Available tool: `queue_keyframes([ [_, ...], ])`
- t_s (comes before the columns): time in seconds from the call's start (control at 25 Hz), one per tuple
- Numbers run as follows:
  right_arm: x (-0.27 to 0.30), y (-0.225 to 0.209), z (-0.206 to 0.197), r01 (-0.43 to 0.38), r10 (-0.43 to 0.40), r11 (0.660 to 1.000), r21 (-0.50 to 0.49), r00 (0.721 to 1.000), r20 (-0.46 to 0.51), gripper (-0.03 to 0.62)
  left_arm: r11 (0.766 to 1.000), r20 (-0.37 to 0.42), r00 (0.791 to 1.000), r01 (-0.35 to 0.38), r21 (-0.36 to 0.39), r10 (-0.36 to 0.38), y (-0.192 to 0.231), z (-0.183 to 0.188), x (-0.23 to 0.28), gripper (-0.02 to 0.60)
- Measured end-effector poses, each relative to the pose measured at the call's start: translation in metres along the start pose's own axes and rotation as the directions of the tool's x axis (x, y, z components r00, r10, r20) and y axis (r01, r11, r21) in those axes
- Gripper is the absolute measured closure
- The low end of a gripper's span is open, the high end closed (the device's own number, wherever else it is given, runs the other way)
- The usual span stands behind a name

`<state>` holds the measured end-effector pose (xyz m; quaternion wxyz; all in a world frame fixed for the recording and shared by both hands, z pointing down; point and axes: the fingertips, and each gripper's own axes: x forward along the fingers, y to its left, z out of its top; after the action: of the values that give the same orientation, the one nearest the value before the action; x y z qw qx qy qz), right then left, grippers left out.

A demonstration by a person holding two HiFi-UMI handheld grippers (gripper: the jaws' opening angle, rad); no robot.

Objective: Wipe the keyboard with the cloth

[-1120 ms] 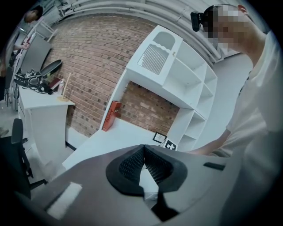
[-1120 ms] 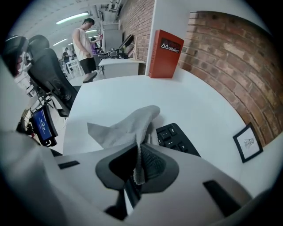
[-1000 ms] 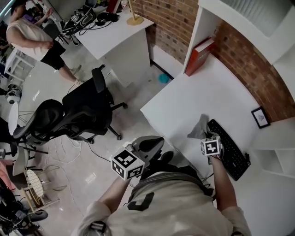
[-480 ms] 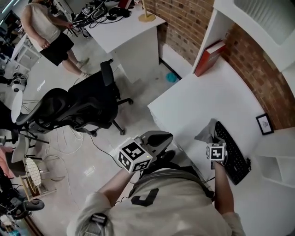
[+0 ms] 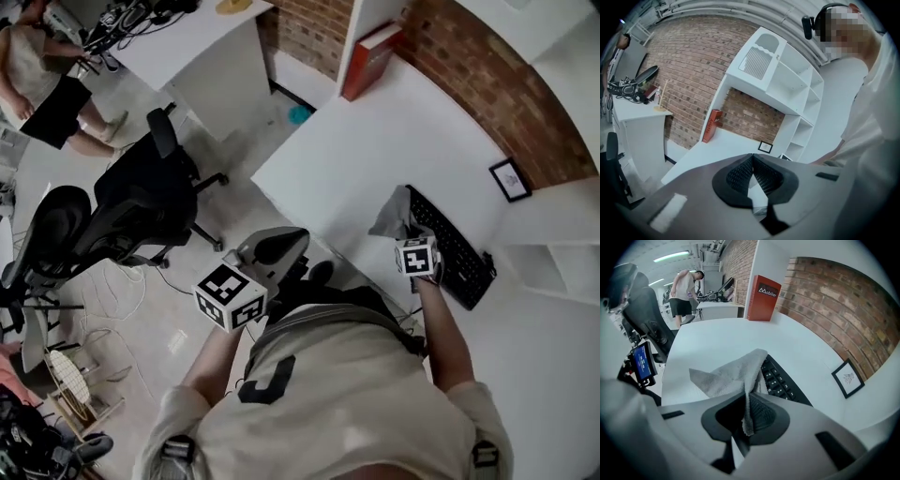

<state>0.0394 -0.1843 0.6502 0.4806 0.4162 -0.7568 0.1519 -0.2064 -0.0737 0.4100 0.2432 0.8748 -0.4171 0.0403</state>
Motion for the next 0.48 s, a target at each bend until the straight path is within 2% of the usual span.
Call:
queue_keyframes([
  [0.2, -0.014, -0.015, -0.028, 0.018, -0.018, 1.000, -0.002, 0.999, -0.037, 0.580, 1.000, -0.035, 0.999, 0.017, -0.009, -0.017, -0.020, -0.015, 0.019, 0.577],
  [0.32, -0.021, -0.023, -0.039, 0.031, -0.030, 0.999, 0.023, 0.999, -0.031, 0.580, 0.999, -0.047, 0.998, 0.049, 0.009, -0.048, -0.036, -0.014, 0.028, 0.577],
  [0.48, -0.022, -0.025, -0.045, 0.026, -0.026, 0.999, 0.029, 1.000, -0.012, 0.580, 0.998, -0.049, 0.998, 0.052, 0.034, -0.051, -0.050, -0.013, 0.033, 0.577],
])
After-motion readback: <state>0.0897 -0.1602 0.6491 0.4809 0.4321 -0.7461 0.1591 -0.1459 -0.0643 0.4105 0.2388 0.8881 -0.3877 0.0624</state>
